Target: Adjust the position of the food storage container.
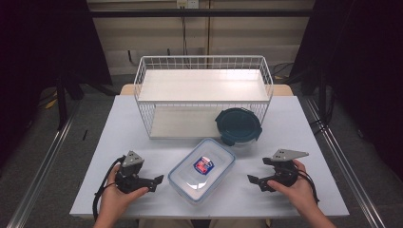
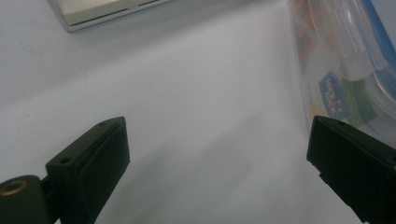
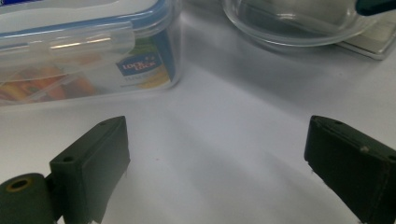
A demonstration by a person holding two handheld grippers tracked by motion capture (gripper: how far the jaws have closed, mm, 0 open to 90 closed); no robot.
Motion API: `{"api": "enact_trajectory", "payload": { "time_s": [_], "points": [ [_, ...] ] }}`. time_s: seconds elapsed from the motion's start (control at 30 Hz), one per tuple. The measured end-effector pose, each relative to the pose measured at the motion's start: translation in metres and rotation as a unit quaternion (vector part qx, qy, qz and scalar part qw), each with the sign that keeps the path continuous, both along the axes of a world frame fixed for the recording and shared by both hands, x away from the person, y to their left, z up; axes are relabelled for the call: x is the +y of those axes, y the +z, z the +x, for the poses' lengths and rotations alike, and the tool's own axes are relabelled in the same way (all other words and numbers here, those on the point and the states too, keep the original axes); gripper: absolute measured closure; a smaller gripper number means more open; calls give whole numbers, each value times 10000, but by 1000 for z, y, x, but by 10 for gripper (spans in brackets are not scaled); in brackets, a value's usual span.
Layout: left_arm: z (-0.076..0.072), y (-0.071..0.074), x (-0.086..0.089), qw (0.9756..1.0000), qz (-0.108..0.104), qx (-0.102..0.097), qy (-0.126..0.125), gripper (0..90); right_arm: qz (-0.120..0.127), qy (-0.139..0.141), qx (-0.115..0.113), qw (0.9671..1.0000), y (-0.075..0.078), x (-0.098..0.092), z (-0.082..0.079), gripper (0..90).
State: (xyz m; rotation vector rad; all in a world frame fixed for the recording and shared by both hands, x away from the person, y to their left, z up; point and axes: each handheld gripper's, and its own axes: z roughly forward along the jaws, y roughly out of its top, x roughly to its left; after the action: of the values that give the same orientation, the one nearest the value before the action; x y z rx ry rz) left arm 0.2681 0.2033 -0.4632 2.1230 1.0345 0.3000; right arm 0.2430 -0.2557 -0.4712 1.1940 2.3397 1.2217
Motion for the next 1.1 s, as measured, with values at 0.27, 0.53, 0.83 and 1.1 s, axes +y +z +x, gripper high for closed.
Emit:
{"api": "enact_trajectory", "payload": {
  "time_s": [0.27,0.53,0.83,1.1],
  "points": [
    [-3,0,-9,9999,-99,88,-107,56,93,304,18,9995,4,20,-2,254],
    [-3,2,-8,9996,-236,126,-39,55,224,863,183,9959,6,43,-6,840],
    [-4,2,-5,9996,-225,188,-4,56,263,1923,292,9805,8,101,-16,900],
    [-3,4,3,9994,-229,184,200,60,356,2138,202,9760,6,127,-18,900]
  ]
}}
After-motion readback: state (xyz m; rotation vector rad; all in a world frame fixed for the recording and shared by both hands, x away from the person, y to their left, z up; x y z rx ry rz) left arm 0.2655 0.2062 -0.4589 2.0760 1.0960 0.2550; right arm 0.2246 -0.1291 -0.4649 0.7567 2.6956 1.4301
